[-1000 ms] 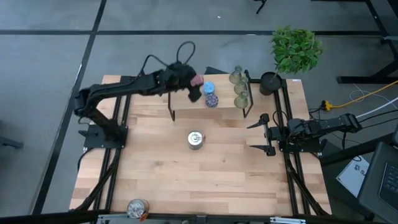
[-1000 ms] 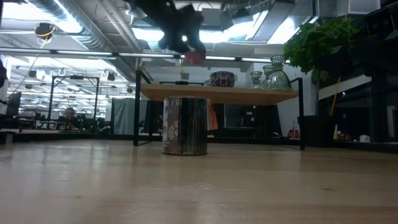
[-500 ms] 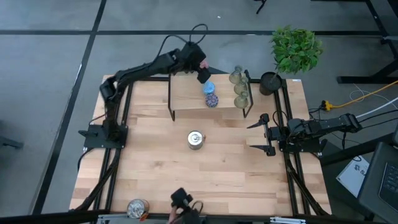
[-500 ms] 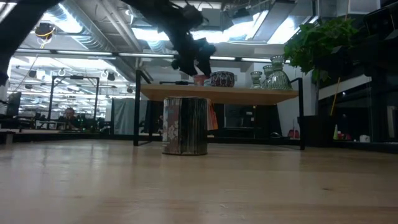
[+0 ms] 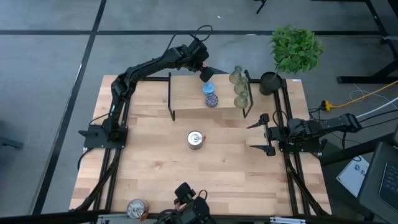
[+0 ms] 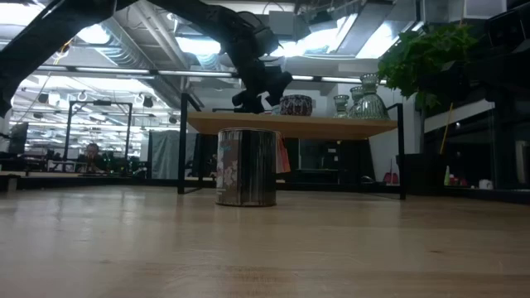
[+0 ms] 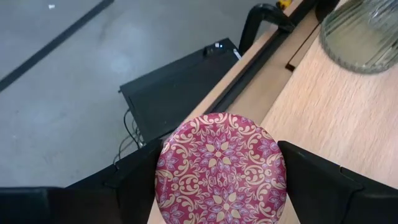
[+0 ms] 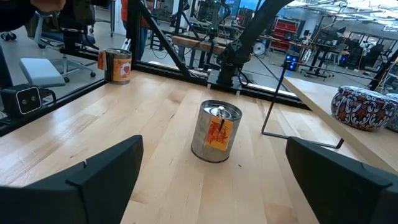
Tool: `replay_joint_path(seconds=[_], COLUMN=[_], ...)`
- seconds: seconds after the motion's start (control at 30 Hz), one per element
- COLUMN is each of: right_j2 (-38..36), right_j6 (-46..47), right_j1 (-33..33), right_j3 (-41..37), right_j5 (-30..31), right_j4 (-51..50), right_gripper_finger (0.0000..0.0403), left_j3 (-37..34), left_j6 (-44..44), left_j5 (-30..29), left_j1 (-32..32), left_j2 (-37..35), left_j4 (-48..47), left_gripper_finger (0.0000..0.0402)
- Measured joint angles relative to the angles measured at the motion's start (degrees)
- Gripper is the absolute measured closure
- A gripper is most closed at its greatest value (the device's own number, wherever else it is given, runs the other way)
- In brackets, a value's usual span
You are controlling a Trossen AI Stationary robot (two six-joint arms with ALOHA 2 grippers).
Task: Pick & Place candle stick holders
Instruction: Put the patterned pink scented candle on the shelf aligned with the patterned blue scented candle
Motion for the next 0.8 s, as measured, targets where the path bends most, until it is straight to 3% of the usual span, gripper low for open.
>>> replay_joint_path(seconds=[0.8], right_j2=[0.0], right_j6=[0.0], right_j1=[0.0], right_j3=[0.0], right_j5=[0.0], right_j4=[0.0], right_gripper_finger=[0.0005], left_j3=[0.0], left_j6=[-0.02], left_j5=[0.72], left_j1=[-5.6], left_j2=[0.66], left_j4=[-0.16], left_gripper_finger=[0.0111])
